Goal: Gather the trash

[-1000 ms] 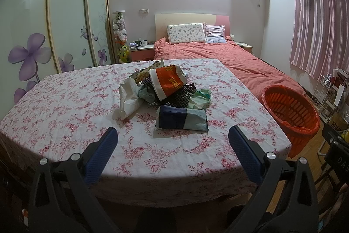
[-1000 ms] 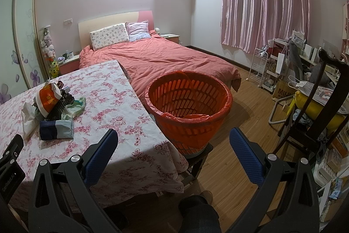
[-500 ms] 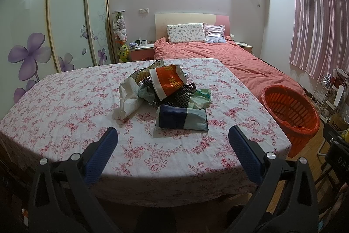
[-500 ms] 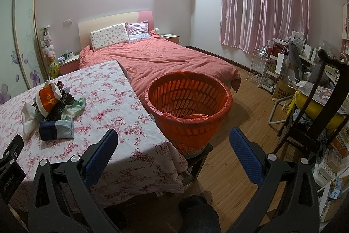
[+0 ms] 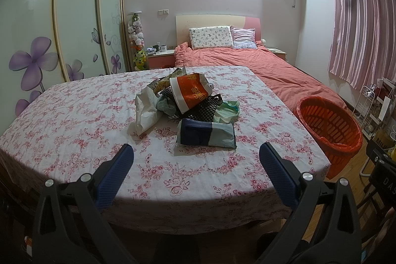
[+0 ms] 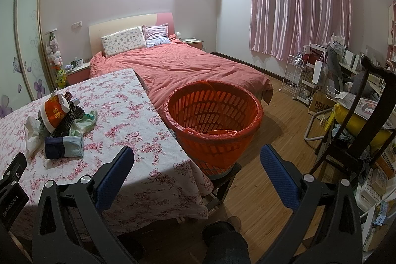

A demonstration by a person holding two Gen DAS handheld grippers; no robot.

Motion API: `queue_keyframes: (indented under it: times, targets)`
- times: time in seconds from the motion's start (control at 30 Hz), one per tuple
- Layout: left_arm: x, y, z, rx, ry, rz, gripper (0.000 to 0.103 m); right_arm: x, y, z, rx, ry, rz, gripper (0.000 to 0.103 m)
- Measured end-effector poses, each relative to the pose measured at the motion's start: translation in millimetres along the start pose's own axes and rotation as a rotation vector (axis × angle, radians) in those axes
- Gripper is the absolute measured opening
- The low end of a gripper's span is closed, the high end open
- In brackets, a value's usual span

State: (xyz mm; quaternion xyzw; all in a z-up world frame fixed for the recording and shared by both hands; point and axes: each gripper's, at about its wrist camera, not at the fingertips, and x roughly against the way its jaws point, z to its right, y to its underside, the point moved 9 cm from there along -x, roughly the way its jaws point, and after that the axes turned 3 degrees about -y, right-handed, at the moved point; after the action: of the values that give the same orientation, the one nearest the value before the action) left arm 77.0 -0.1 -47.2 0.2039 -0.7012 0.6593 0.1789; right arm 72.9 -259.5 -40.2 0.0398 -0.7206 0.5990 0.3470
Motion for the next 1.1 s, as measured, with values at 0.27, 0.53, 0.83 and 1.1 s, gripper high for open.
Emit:
queue_keyframes:
  times: [0.27,0.53,0.83,1.1]
  targets:
    - [-0.1,0.1,0.1,0.0,0.001,-0.001,0.099,-1.0,-0.1,0.3,0.0,0.0,0.0,0.101]
    - [-9.5,1.2,-1.5,0.003,0.003,-0.016,0.099,-4.1,-1.0,-1.5,0.012,-0.001,0.005,0.101]
    - [-50.6,-1.6,-44.5,0.072,-0.014,-0.077,0.099,-32.1,-2.9,-25.0,0.038,-0.042,-0.016,0.101]
    - [-99.5,-22.3,-106.8,0.122,-0.082,-0.071,0.099,-66.1,-7.4,-84.7,0.094,-0.177,-0.069,0.101]
